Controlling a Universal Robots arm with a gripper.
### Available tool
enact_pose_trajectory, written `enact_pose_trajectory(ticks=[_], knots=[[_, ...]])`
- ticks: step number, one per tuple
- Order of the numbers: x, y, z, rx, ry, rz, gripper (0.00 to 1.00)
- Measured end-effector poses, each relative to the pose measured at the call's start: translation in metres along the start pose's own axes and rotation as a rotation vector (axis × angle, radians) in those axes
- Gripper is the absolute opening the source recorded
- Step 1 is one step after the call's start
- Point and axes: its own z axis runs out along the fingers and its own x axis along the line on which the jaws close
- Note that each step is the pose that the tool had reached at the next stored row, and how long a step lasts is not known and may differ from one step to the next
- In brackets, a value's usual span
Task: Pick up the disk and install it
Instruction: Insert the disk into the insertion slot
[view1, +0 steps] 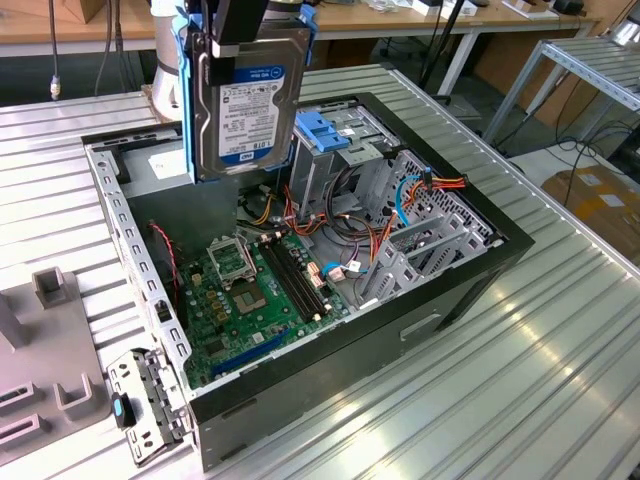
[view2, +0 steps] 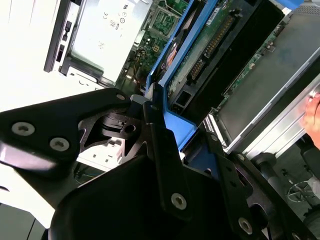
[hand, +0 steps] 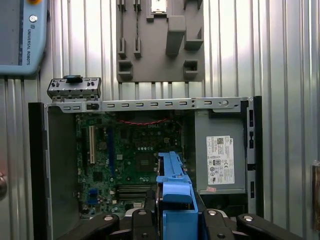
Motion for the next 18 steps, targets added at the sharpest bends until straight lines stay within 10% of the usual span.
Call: enact_pose_trajectory(ticks=[18], knots=[[0.0063, -0.0002, 0.0001, 0.0, 0.0, 0.0, 0.37]])
